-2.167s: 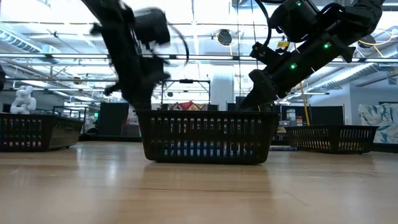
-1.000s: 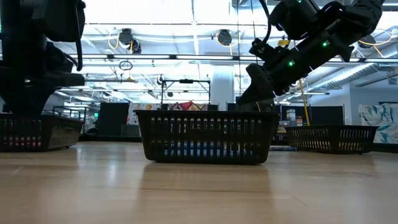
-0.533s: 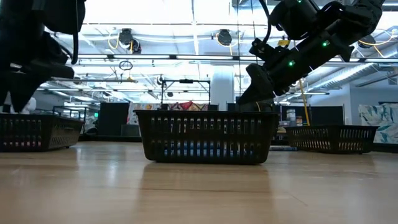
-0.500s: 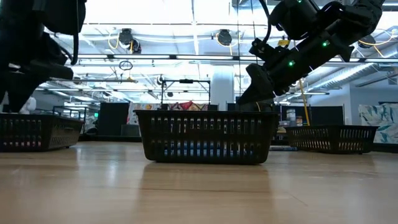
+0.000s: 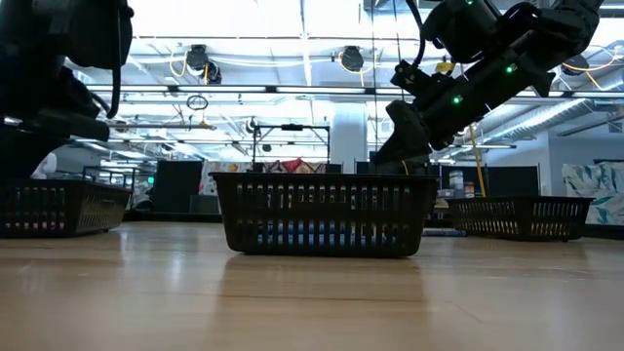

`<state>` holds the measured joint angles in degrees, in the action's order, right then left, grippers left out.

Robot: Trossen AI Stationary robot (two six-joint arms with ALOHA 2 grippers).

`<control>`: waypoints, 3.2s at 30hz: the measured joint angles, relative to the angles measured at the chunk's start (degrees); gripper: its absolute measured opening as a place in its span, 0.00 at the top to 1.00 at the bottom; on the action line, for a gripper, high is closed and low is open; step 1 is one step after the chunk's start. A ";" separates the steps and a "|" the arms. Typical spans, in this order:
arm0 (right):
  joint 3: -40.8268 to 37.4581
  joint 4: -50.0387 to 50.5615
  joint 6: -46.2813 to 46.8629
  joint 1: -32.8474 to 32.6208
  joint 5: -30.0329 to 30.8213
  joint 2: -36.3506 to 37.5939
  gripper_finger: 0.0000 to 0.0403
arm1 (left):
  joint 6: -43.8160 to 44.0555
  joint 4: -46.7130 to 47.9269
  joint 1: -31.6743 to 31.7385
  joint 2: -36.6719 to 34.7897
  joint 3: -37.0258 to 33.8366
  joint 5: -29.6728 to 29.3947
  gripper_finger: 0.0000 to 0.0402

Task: Sort crayons
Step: Adjust the left black basket

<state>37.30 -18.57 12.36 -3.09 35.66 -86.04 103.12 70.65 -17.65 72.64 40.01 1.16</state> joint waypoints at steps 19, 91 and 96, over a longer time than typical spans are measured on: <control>0.00 0.02 0.00 0.00 0.02 0.00 1.00 | -3.60 1.26 2.62 0.00 0.07 -8.11 0.98; 0.00 -3.45 0.44 0.37 -2.93 -0.02 1.00 | -28.79 -9.28 10.43 9.27 4.63 -14.49 0.70; 0.00 -3.45 0.44 0.37 -2.93 -0.02 1.00 | -30.24 -11.95 10.45 9.20 4.63 -14.72 0.70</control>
<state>37.30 -22.02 12.80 -2.72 32.73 -86.06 72.88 58.70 -7.20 81.84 44.64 -13.56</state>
